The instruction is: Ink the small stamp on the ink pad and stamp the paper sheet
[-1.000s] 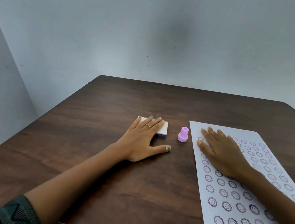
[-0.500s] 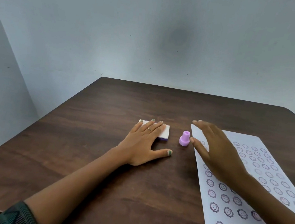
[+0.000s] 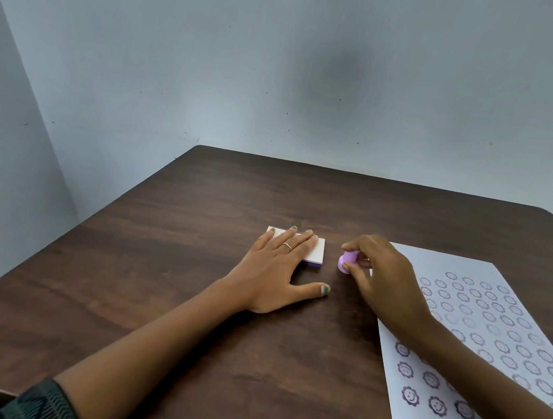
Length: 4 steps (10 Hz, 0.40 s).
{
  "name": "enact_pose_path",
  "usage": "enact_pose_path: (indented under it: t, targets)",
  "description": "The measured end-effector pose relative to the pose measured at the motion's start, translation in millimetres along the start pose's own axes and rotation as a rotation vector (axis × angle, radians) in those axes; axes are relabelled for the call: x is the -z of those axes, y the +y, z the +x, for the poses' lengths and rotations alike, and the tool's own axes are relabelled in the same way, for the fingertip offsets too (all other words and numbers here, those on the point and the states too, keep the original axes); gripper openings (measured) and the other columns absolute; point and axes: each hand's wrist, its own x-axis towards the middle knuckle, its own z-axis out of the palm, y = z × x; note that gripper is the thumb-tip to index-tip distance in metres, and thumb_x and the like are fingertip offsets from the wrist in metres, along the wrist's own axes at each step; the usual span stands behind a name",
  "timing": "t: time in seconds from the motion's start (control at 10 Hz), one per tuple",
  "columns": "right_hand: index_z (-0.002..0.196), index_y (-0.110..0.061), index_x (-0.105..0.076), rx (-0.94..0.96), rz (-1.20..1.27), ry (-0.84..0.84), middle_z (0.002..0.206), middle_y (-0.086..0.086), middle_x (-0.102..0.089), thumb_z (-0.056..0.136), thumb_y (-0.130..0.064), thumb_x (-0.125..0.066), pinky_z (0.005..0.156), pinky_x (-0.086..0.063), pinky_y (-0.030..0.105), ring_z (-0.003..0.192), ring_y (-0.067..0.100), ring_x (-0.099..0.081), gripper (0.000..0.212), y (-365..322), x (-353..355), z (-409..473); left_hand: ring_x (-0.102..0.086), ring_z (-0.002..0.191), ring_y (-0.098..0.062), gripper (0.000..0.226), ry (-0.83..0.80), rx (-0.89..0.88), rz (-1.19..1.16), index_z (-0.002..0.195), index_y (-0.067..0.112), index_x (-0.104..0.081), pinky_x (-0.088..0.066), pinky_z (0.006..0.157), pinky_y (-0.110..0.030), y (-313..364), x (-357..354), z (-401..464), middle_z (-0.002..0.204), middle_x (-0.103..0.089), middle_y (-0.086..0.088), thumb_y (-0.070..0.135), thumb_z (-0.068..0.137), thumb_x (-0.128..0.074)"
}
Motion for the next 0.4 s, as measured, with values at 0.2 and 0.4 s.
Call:
enact_pose_path:
  t: [0.2, 0.4]
  targets:
    - [0.083, -0.015, -0.059, -0.021, -0.022, 0.001, 0.091, 0.006, -0.065, 0.079, -0.005, -0.062, 0.074, -0.052, 0.036, 0.083, 0.019, -0.06, 0.011, 6.7, -6.9, 16.1, 0.003, 0.145, -0.01, 0.083, 0.01, 0.01, -0.003, 0.15, 0.025, -0.007, 0.007, 0.117, -0.035, -0.9, -0.3, 3.3, 0.16, -0.005, 0.006, 0.07, 0.084, -0.032]
    - [0.09, -0.015, -0.059, -0.043, -0.047, 0.009, 0.098, 0.006, -0.066, 0.082, -0.01, -0.061, 0.074, -0.049, 0.032, 0.089, 0.022, -0.061, 0.01, 6.2, -11.8, 19.9, 0.003, 0.145, -0.01, 0.082, 0.023, -0.006, -0.001, 0.15, 0.024, -0.008, 0.008, 0.117, -0.036, 1.7, 1.8, 6.8, 0.16, -0.005, 0.006, 0.069, 0.085, -0.032]
